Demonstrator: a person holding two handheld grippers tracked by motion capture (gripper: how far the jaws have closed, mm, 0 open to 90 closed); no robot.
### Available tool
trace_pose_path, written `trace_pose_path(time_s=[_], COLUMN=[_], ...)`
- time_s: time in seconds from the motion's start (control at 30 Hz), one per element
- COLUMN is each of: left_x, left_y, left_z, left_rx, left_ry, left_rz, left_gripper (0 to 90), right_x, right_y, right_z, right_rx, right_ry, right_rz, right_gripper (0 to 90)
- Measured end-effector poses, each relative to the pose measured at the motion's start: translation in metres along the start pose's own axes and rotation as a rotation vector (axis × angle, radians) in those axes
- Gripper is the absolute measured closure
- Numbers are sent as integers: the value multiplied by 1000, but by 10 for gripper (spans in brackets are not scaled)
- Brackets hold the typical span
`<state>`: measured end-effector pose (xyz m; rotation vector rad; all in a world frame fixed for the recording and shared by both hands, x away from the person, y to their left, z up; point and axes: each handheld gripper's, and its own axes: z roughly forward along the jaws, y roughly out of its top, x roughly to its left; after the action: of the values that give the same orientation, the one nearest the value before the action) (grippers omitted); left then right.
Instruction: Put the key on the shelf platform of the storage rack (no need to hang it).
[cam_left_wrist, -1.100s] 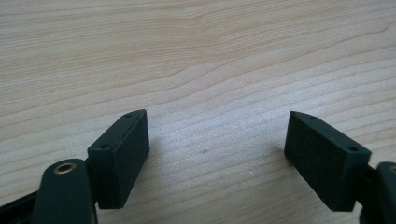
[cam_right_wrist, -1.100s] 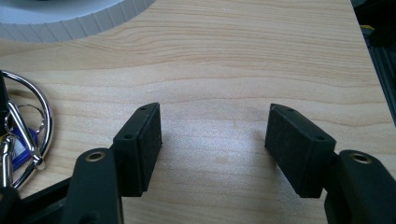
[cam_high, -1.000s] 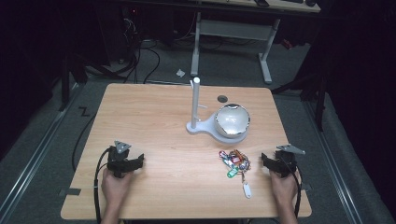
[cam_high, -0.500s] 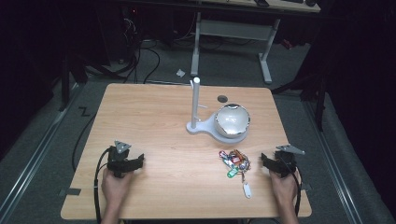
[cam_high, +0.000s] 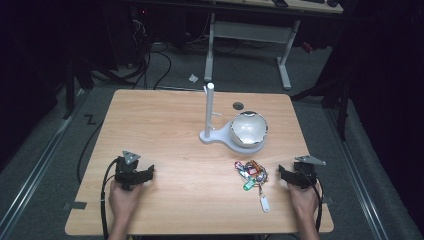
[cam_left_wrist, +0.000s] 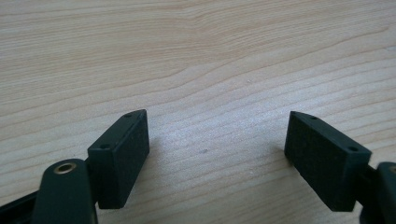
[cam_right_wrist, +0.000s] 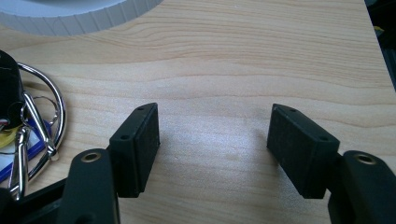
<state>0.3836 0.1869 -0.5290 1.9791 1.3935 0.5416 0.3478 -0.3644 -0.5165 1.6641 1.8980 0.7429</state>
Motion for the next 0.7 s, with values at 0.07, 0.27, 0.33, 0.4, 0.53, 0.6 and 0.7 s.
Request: trace_pose_path(time_s=[0.07, 0.27, 0.33, 0.4, 0.53, 0.6, 0.7], left_x=[0, 0, 0, 0, 0, 0, 0], left_y=[0, 0, 0, 0, 0, 0, 0], left_z=[0, 0, 0, 0, 0, 0, 0], left_rx=[0, 0, 0, 0, 0, 0, 0], left_ry=[0, 0, 0, 0, 0, 0, 0], left_rz=[0, 0, 0, 0, -1, 0, 0], left_gripper=[224, 224, 224, 224, 224, 224, 223], right_x=[0, 0, 1, 0, 1, 3, 6], right_y=[0, 0, 0, 0, 0, 0, 0], right_z=[0, 1, 1, 1, -2, -5, -8], right_rx=[0, -9, -9, -9, -2, -1, -6], right_ry=[2, -8, -16, -19, -1, 10, 29], right_rz=[3, 8, 13, 12, 24, 18, 8], right_gripper=[356, 361, 372, 380, 411, 414, 416])
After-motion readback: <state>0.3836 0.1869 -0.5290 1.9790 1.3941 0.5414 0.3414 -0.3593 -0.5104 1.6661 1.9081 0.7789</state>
